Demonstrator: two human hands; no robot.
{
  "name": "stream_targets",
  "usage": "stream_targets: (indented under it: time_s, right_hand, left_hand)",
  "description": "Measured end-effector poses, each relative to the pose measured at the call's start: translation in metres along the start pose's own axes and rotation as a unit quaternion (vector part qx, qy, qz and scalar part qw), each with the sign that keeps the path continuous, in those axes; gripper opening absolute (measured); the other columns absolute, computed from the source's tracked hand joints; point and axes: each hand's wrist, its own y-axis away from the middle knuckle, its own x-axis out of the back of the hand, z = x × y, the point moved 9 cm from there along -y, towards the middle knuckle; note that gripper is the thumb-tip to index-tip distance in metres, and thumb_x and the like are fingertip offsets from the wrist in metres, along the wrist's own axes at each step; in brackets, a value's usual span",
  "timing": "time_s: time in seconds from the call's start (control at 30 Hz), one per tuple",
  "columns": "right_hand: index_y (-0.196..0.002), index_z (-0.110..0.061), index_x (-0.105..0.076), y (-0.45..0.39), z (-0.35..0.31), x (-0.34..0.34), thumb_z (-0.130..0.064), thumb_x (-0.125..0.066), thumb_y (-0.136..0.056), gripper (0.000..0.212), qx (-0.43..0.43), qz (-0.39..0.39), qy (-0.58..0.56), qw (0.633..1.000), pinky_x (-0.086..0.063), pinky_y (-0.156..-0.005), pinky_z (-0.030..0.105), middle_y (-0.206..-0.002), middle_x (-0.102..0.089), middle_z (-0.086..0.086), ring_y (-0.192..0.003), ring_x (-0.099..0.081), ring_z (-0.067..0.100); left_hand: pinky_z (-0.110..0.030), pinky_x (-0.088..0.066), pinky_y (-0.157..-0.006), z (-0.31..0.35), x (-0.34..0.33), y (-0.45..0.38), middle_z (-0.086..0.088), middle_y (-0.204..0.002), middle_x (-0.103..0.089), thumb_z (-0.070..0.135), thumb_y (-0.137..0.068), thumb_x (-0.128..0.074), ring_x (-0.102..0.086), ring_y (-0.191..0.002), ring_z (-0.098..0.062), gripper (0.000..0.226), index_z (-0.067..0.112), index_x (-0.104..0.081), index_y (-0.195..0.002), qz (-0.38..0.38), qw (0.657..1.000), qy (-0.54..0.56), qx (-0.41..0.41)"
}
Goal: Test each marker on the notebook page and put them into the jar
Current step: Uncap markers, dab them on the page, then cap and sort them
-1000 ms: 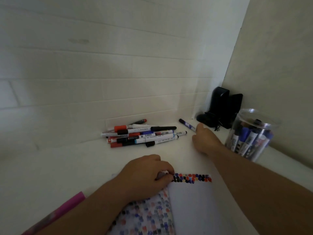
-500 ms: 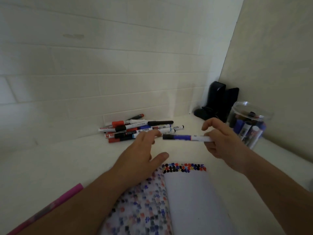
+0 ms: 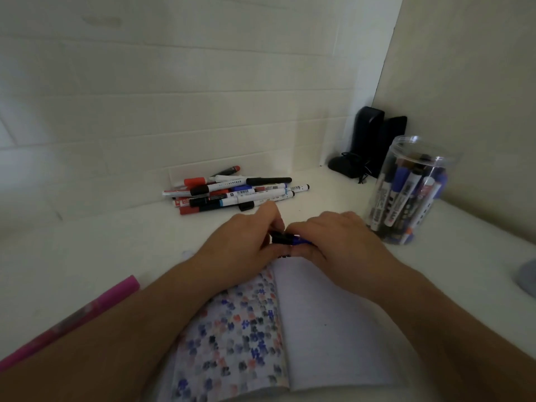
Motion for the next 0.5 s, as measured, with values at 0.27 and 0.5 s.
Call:
stream_targets:
  time_s: [0.27,0.5]
  right_hand:
    - [-0.114,-0.039,-0.062,0.001,0.002,-0.017,-0.060,-0.031,-0.102,0.039,-0.022,-0.013,-0.066,0.998,-0.053,-0.071,0.038,-0.088,-0.062,-0.011,-0.080,-0.056,0.008]
    - [-0.109,-0.043,-0.064,0.002,0.007,-0.019,-0.074,-0.025,-0.093,0.052,-0.027,0.000,-0.087,0.996,-0.046,-0.059,0.031,-0.077,-0.064,-0.013,-0.069,-0.056,0.003]
  left_hand:
    - [-0.034,-0.054,-0.067,0.000,-0.009,0.003,0.010,-0.089,-0.070,0.039,-0.090,-0.070,-0.062,-0.075,-0.004,0.020,0.031,-0.054,-0.100,-0.033,0.999,-0.026,-0.033]
    - [-0.012,-0.038,-0.059,0.011,-0.003,0.003,0.013,-0.073,-0.066,0.034,-0.085,-0.078,-0.057,-0.062,-0.002,0.017,0.026,-0.063,-0.085,-0.010,0.995,-0.052,-0.090]
